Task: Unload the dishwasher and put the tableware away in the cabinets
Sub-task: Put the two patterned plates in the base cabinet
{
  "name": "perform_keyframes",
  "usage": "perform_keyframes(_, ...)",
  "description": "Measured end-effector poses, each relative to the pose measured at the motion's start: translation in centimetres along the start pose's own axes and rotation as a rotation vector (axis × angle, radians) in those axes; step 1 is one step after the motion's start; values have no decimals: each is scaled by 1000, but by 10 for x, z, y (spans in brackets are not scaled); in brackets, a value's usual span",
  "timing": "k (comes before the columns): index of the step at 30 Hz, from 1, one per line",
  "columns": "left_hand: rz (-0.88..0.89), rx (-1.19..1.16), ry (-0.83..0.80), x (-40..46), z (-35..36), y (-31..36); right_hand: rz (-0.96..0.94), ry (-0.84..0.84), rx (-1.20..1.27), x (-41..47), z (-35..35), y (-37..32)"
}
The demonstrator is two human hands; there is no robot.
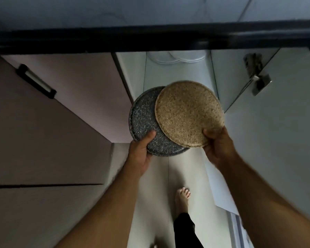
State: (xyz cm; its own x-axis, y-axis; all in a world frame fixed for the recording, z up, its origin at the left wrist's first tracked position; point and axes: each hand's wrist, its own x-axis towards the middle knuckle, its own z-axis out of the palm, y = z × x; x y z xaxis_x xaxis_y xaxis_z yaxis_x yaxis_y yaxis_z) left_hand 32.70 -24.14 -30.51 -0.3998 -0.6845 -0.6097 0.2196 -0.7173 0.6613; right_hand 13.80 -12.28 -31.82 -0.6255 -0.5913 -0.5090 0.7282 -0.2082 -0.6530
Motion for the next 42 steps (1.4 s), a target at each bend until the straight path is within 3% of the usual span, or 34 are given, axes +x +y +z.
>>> perform_keyframes(12,-5,-124,-79,132,58,14,-64,4,-25,151,26,-24)
perform_keyframes(19,138,161,19,206,68,32,-90,80,-20,223,31,-11)
perform_keyframes(23,197,205,131,228,65,26,-74,114,-37,236,35,0)
perform_keyframes(33,409,489,220,257,59,15,-51,134,-78,245,32,-2)
perform_keyframes(38,478,584,110,249,58,13,-64,116,-297,249,27,-3)
perform_keyframes(42,491,584,100,246,60,15,-34,132,-296,240,31,-5)
